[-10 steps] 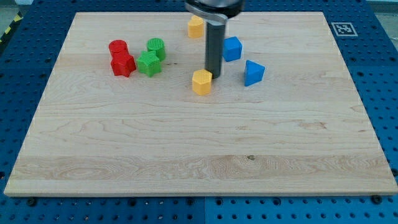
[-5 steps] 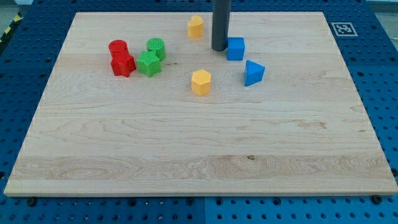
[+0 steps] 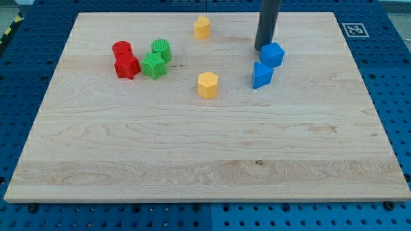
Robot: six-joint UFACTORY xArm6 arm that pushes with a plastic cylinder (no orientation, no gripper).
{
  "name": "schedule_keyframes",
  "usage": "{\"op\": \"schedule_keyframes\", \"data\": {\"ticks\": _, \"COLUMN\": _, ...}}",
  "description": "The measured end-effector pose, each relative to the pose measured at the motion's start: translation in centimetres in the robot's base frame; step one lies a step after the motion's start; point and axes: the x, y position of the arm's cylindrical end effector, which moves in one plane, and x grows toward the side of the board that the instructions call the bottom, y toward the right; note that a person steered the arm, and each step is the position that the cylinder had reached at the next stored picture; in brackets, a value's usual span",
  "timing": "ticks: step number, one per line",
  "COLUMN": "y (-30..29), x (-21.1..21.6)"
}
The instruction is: Move the blue blocks away from the yellow blocks
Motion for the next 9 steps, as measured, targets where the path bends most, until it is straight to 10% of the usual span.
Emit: {"op": "schedule_keyframes", "data": {"ticks": 9, "y": -0.7, "x": 1.9}}
